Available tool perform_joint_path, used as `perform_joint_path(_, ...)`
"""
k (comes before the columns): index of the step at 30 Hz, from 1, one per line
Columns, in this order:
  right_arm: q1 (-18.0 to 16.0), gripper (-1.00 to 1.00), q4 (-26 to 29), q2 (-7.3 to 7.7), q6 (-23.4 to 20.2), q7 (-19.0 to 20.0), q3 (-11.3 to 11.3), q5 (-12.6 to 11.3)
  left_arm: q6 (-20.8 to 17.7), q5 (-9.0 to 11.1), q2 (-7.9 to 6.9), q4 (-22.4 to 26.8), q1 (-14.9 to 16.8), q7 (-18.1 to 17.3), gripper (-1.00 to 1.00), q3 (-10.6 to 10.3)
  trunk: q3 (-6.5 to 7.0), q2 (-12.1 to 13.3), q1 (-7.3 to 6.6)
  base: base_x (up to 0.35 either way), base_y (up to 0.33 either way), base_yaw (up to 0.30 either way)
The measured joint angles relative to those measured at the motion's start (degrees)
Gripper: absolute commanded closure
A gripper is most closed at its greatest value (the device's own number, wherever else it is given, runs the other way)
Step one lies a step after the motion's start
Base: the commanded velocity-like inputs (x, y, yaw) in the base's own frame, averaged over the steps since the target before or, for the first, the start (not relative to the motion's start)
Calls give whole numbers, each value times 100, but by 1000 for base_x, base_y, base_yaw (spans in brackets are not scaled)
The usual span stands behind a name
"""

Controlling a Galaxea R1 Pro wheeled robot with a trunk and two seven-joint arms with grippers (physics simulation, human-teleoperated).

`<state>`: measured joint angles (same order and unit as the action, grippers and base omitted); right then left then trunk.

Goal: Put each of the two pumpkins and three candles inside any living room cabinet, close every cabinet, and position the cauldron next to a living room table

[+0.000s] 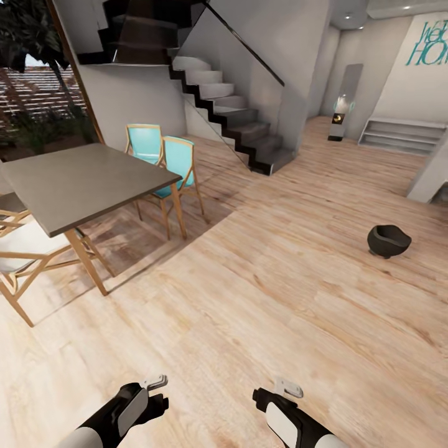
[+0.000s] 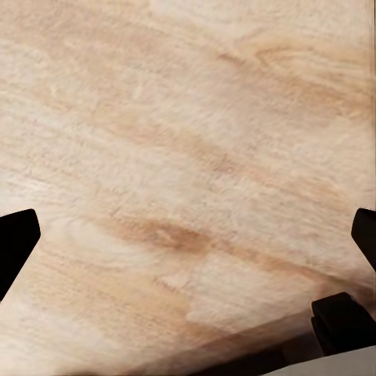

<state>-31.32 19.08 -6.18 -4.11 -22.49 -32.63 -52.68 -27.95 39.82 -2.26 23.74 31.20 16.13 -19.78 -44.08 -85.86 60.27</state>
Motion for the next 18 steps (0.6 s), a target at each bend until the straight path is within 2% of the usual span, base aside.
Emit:
perform_joint_path(11,0,-100,0,0,1,-2,1,0,1,0,2,-1,0,-2,-100,-2,0,0,0,5,35,-277)
perform_joint_path(18,0,-100,0,0,1,-2,1,0,1,-15,5,-1,0,-2,-100,-8,0,0,-1,85,1,-277)
